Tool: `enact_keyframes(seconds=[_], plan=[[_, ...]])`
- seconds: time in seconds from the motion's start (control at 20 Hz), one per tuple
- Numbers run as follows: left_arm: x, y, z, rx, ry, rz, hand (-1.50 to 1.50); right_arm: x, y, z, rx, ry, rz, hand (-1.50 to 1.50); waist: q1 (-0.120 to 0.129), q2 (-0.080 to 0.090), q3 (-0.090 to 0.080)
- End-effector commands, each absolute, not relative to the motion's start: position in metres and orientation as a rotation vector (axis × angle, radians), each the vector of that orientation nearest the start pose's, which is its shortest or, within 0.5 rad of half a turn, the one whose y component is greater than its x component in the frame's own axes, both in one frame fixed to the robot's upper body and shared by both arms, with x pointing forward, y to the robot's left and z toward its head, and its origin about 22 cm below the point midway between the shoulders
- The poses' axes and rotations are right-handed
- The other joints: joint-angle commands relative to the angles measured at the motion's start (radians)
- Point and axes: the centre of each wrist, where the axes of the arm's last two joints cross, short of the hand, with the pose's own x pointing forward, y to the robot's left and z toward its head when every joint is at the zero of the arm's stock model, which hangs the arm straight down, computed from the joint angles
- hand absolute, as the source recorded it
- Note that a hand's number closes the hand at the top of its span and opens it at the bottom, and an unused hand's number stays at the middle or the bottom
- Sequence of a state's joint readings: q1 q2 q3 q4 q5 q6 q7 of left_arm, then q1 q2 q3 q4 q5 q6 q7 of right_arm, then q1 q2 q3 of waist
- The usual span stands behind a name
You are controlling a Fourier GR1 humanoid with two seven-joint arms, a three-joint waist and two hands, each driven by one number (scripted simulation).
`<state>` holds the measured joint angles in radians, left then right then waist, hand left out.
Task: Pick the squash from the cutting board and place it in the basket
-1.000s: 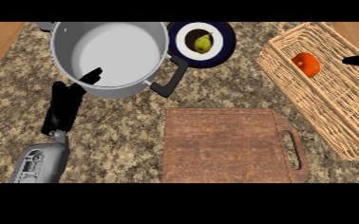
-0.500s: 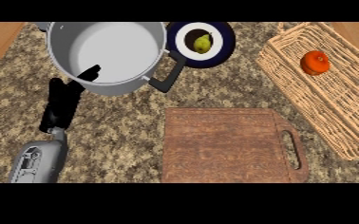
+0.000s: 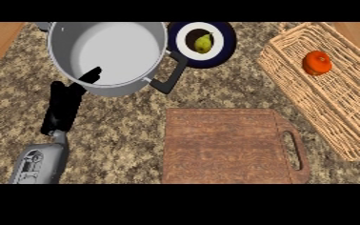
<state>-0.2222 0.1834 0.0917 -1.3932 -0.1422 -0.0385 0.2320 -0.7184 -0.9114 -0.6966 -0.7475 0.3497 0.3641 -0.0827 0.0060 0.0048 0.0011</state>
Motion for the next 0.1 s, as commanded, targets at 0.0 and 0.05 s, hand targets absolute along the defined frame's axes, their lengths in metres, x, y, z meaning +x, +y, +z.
enact_keyframes(seconds=[0.0,0.05], plan=[[0.291,0.281,0.025,0.26,-1.369,-0.222,0.0,0.255,-0.59,0.237,-0.827,-1.547,0.073,-1.5,0.005,0.002,0.001],[0.291,0.264,0.024,0.248,-1.378,-0.208,0.0,0.253,-0.596,0.24,-0.815,-1.56,0.049,-1.5,0.014,0.005,0.002]])
